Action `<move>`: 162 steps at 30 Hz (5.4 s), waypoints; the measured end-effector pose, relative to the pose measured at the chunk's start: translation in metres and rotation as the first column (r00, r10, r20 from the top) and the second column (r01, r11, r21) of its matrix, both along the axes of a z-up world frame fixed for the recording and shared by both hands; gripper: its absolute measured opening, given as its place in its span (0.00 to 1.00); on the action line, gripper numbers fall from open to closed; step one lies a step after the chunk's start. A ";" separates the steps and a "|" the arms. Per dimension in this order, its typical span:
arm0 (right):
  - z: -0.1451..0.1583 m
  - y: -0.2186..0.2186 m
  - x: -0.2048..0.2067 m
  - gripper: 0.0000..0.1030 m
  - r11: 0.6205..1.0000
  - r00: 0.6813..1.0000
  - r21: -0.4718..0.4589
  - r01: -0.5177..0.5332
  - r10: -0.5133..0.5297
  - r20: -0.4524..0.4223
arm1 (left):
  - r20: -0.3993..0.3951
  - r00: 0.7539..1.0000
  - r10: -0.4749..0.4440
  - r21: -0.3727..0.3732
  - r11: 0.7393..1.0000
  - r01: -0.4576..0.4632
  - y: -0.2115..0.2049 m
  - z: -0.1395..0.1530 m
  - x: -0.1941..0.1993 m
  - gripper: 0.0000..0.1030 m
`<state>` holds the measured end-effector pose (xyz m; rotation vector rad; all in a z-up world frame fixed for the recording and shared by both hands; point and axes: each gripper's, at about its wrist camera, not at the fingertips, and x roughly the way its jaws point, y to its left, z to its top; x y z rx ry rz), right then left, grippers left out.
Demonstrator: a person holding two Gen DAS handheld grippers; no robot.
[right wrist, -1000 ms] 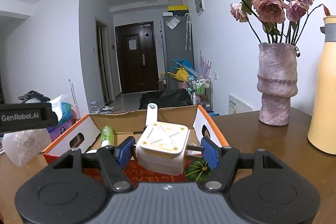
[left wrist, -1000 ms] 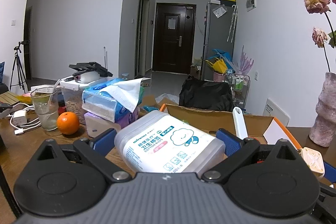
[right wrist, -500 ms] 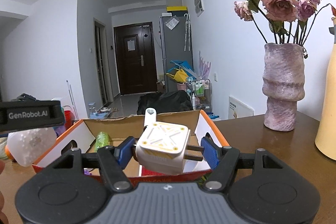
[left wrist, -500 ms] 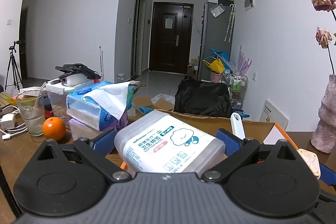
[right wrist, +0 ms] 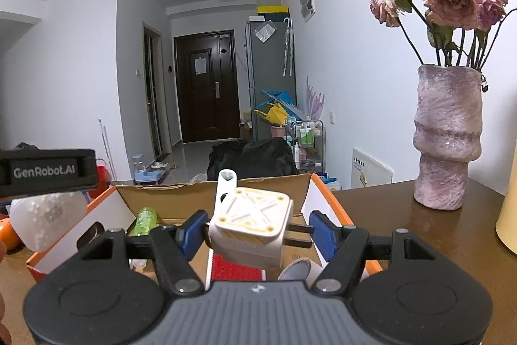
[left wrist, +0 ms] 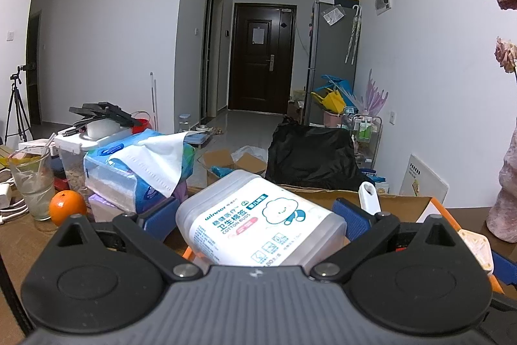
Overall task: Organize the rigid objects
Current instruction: 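Carry the white container and plug adapter in both tools over the cardboard box, then open both tools to drop the container and plug adapter into the box, then withdraw both tools from the box toward the white cap and spray bottle, then grasp the white bottle cap with the left tool while the right tool grasps the white spray bottle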
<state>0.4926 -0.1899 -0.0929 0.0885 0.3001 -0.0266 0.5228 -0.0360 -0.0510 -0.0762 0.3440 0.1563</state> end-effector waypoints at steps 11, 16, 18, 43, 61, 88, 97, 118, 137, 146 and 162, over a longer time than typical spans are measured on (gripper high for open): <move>0.000 -0.002 0.023 0.66 1.000 1.000 -0.012 0.004 -0.005 -0.016 | -0.007 1.000 -0.007 0.021 1.000 0.007 -0.004 -0.006 0.021 0.99; 0.000 -0.004 0.031 0.66 1.000 0.999 -0.018 0.009 -0.009 -0.031 | -0.017 1.000 -0.011 0.030 0.999 0.012 -0.006 -0.010 0.030 0.99; -0.001 -0.005 0.035 0.66 1.000 0.999 -0.017 0.013 -0.014 -0.040 | -0.019 1.000 -0.011 0.039 0.999 0.012 -0.008 -0.012 0.033 0.99; 0.001 -0.012 0.045 1.00 0.999 0.996 -0.042 0.009 -0.012 -0.085 | -0.084 0.994 -0.063 0.007 0.998 0.063 0.006 -0.017 0.044 1.00; 0.007 -0.009 0.034 1.00 0.998 0.995 -0.058 -0.020 0.014 -0.096 | -0.068 0.995 -0.075 -0.007 0.997 0.074 0.004 -0.003 0.030 1.00; 0.014 -0.041 -0.042 1.00 0.998 0.996 -0.068 -0.015 0.008 -0.093 | -0.073 0.991 -0.111 -0.039 0.993 0.108 -0.016 0.003 -0.051 1.00; 0.008 -0.063 -0.080 1.00 0.995 0.994 -0.096 -0.012 0.001 -0.107 | -0.083 0.990 -0.116 -0.042 0.993 0.113 -0.027 -0.002 -0.085 1.00; -0.011 -0.127 -0.131 1.00 0.993 0.988 -0.120 0.014 -0.033 -0.153 | -0.172 0.974 -0.147 -0.015 0.989 0.146 -0.073 -0.033 -0.133 1.00; -0.041 -0.165 -0.121 1.00 0.972 0.961 -0.186 -0.141 0.090 -0.261 | -0.249 0.945 -0.211 0.029 0.974 0.225 -0.121 -0.061 -0.131 1.00; -0.047 -0.180 -0.101 1.00 0.957 0.941 -0.169 -0.238 0.183 -0.286 | -0.294 0.923 -0.248 0.033 0.962 0.269 -0.143 -0.075 -0.111 1.00; -0.054 -0.192 -0.083 1.00 0.936 0.917 -0.160 -0.314 0.255 -0.306 | -0.364 0.874 -0.323 0.080 0.924 0.374 -0.180 -0.092 -0.070 0.41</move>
